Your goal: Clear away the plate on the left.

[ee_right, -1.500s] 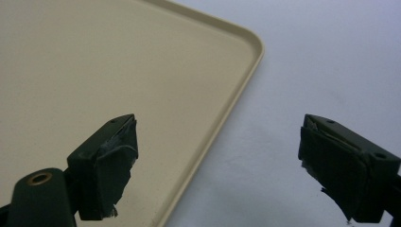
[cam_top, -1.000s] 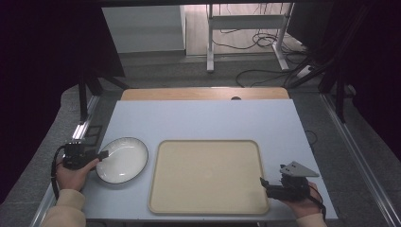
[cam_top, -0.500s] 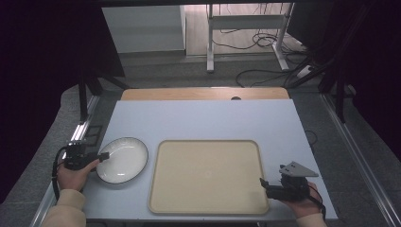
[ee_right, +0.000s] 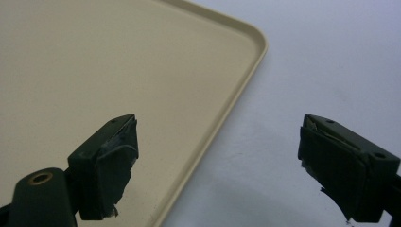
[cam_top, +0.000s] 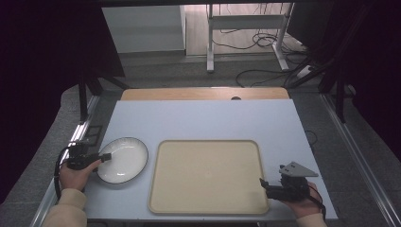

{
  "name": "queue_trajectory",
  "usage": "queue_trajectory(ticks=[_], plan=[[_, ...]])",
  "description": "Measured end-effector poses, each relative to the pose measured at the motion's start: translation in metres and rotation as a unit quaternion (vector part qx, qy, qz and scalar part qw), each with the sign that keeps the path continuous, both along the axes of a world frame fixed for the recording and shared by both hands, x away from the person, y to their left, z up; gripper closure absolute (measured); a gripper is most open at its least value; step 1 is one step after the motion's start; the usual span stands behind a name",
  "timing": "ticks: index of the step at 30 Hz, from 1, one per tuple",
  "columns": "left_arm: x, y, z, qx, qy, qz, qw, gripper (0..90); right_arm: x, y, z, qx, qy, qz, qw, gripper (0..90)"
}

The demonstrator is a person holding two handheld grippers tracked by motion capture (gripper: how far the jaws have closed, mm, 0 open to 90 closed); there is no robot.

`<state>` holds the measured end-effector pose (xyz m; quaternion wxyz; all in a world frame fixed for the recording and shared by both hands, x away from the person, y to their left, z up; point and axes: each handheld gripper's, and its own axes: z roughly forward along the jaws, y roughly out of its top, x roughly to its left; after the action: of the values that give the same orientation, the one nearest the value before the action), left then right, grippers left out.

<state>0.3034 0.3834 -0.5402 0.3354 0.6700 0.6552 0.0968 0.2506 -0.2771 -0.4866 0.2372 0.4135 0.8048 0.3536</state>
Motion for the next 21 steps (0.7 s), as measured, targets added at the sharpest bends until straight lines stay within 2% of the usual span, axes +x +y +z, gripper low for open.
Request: queue_trajectory(ticks=[12,18,21], plan=[[0.0066,-0.0046,-0.0016,-0.011,0.002,-0.010,0.9999,52.4,0.0003,-0.0009,-0.0007,-0.002,0.001,-0.001,1.0000,13.3],[0.0062,-0.0047,-0.0015,-0.012,0.002,-0.002,0.9999,53.9,0.0001,-0.0008,-0.0007,-0.002,0.002,0.000,1.0000,13.3],[0.0058,-0.0019,-0.0024,-0.021,0.002,0.004,0.9998,59.8,0.0002,-0.0008,-0.0008,-0.002,0.002,0.000,1.0000,13.3]])
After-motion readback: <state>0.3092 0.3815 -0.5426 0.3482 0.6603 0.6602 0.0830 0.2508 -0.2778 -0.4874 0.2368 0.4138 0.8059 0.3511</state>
